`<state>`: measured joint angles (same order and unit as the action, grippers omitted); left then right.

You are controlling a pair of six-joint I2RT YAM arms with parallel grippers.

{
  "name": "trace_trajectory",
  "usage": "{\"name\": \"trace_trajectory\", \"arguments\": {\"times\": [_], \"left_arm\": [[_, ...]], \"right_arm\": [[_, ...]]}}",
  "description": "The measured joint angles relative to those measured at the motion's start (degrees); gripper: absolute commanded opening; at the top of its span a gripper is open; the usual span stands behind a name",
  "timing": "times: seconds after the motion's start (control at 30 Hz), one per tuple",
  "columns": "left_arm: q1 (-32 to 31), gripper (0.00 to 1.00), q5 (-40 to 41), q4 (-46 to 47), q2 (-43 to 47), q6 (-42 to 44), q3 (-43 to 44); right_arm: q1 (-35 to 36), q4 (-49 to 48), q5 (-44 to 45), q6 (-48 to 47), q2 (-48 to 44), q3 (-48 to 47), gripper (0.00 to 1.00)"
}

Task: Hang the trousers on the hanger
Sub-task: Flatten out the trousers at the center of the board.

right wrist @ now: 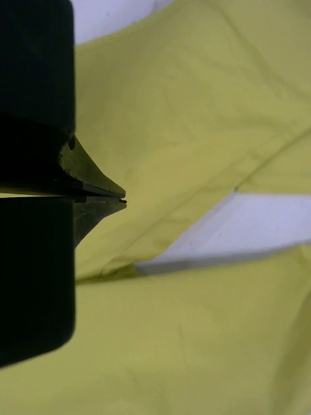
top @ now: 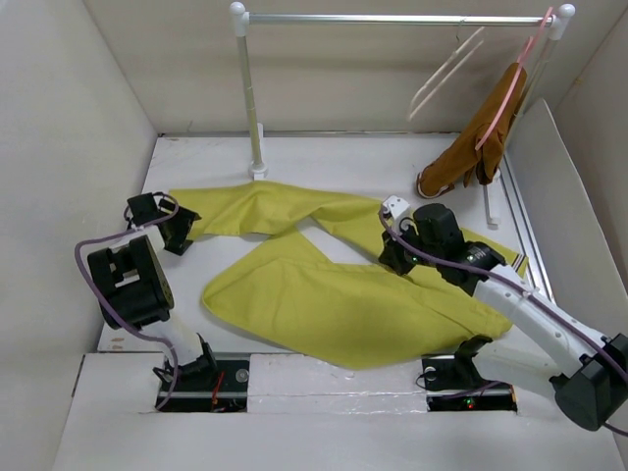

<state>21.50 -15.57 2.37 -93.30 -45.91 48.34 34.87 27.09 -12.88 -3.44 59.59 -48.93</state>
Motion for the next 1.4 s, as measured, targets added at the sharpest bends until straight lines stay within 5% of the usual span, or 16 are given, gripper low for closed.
{"name": "trace_trajectory", "arguments": {"times": [0.03,0.13,0.17,0.27,0.5,0.67,0.93,1.13,1.17,1.27,1.4], "left_arm": [[-0.11,0.68,0.09,0.46,-1.42,-0.02,0.70],[0.76,0.68,0.02,1.99,-5.66,-0.48,4.59],[1.22,0.68,-0.07,2.45,-7.30,-0.81,6.38],[2.56,0.69,-1.05,3.87,-12.94,-2.62,12.52],[1.90,0.79,-0.74,4.44,-15.12,-6.80,17.11],[-7.74,0.81,2.82,4.50,1.79,-6.29,8.55],[-24.11,0.80,3.17,7.87,23.26,-2.91,-1.55],[-26.99,0.80,1.57,2.34,24.48,0.94,-10.67],[-27.02,0.80,1.49,0.72,24.92,1.68,-11.54],[-27.02,0.80,1.16,-2.56,26.88,4.07,-12.22],[-27.02,0.80,1.03,-5.44,29.24,7.15,-11.32]], "right_arm": [[-0.90,0.63,0.98,0.37,0.00,0.04,0.04],[-5.88,2.51,4.87,2.45,-0.07,0.24,0.32],[-8.70,2.73,5.64,3.54,-0.33,0.74,0.52],[-20.22,3.58,7.13,6.01,-1.60,3.34,0.70],[-45.90,5.73,11.61,9.29,-1.75,5.16,0.73],[-61.22,4.48,17.20,10.21,1.53,4.92,0.73],[-77.00,-1.14,12.20,7.69,26.62,-0.13,0.77],[-77.72,-3.82,4.76,3.91,31.82,-2.05,0.61],[-77.70,-4.46,3.98,3.65,31.98,-2.16,0.37],[-77.48,-5.84,1.90,3.72,32.85,-2.25,0.04],[-77.20,-7.85,0.15,5.05,33.09,-2.25,0.00]]}}
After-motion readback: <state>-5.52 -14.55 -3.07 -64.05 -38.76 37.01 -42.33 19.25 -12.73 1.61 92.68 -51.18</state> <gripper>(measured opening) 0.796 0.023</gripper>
